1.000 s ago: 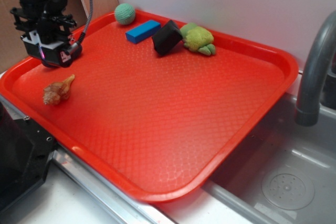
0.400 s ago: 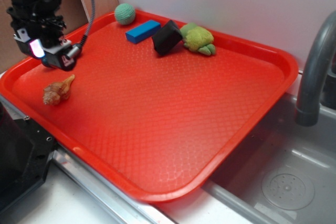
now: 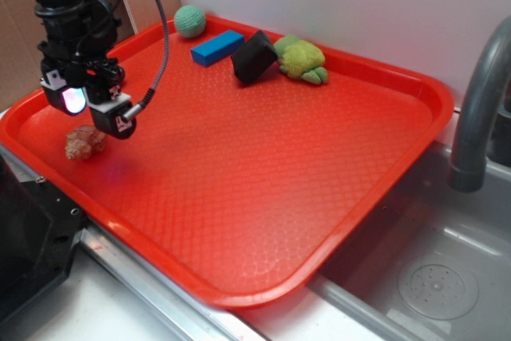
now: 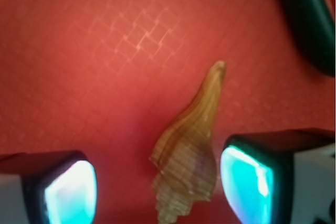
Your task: Grab the shell.
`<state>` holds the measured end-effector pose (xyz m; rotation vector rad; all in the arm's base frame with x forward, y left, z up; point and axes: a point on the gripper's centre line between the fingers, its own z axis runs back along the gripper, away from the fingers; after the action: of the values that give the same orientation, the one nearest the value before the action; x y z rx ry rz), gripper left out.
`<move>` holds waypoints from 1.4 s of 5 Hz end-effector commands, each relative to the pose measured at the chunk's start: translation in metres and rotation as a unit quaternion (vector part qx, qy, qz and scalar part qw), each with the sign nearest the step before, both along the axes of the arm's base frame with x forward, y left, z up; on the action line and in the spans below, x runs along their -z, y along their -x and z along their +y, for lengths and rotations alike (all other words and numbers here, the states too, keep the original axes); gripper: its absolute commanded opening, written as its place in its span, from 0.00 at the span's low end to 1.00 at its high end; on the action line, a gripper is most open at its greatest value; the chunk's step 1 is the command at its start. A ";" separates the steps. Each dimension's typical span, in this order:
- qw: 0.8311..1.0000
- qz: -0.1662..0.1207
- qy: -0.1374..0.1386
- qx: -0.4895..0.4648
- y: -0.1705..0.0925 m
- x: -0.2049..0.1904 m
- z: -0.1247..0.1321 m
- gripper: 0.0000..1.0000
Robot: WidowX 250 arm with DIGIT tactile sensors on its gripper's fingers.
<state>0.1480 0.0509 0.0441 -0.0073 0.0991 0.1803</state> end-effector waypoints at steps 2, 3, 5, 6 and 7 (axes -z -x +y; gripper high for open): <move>0.998 0.050 -0.020 0.017 0.029 0.042 0.005 0.00; 0.998 0.048 -0.023 0.023 0.011 0.036 0.008 0.00; 0.998 -0.015 -0.063 0.008 -0.006 -0.019 -0.019 0.00; 0.992 -0.089 -0.085 -0.036 -0.049 -0.075 -0.038 0.00; 0.986 -0.131 -0.078 -0.061 -0.068 -0.128 -0.053 0.00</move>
<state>0.2197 -0.0012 0.1568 0.1392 -0.1093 0.2991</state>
